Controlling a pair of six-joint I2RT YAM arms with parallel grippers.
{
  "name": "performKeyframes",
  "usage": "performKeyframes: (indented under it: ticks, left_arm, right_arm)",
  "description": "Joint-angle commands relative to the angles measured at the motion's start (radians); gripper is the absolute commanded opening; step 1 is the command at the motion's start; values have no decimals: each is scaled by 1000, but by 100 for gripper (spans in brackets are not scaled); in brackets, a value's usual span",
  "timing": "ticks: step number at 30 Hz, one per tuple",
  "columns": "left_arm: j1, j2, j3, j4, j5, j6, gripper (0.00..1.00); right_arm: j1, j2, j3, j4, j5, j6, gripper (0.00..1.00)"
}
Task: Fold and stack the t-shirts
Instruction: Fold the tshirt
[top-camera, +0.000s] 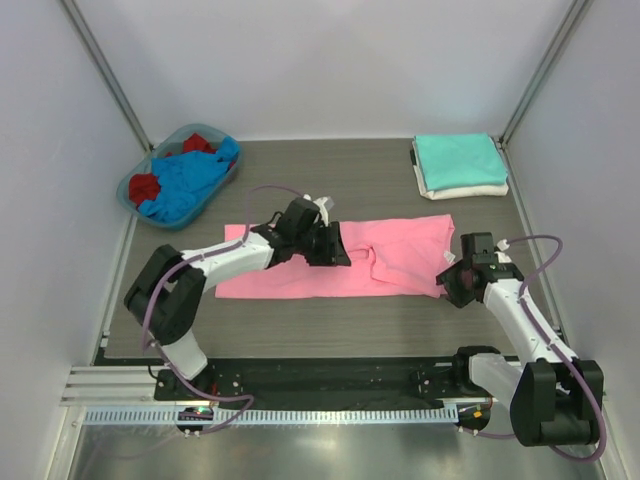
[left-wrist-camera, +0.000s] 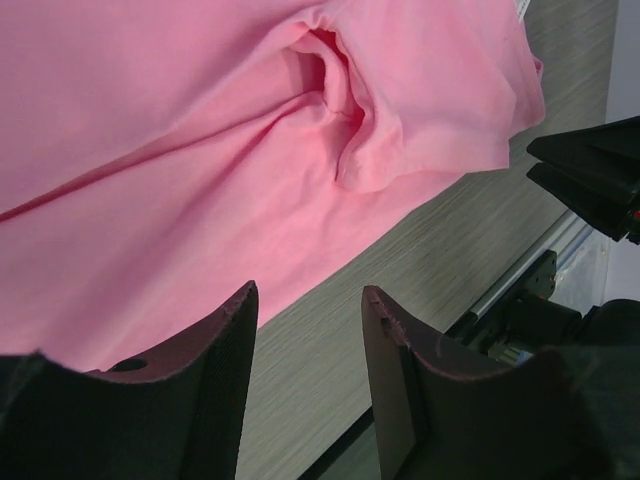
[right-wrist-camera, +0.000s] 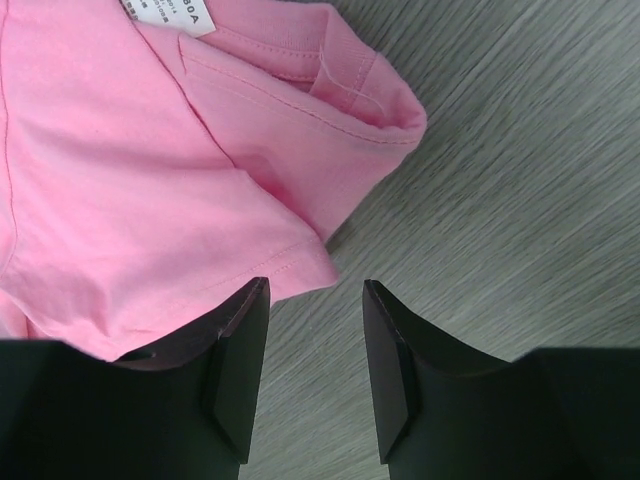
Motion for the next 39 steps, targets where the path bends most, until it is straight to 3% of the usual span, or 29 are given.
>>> performKeyframes:
  ticks: [1,7,13,16,19,20,23,39]
  left_arm:
    - [-29,62,-13,218,104,-61,48]
    - [-92,201,27,294,118,-72,48]
    - [-130,282,90,306,112,-63,48]
    - [-132,317,113,291,101,-61,47]
    - [-133,331,124,279,74,-56,47]
    - [-134,332,127,277,67,-55,47]
    - [-132,337,142,263,37,-49,47]
    - [-134,391,181,277,55,-69,36]
  right_arm:
    - [1,4,-24,53,5,16,48]
    - [3,1,-78,128,-27,52,47]
    - [1,-1,-122,186,-36,69,40]
    - [1,5,-134,205,-45,69,32]
    - [3,-1,-133,205,-45,59,18]
    - [1,-7,-131,206,-47,59,9]
    - [3,-42,-134,205,-65,68,1]
    - [3,-98,-134,199,-77,86,1]
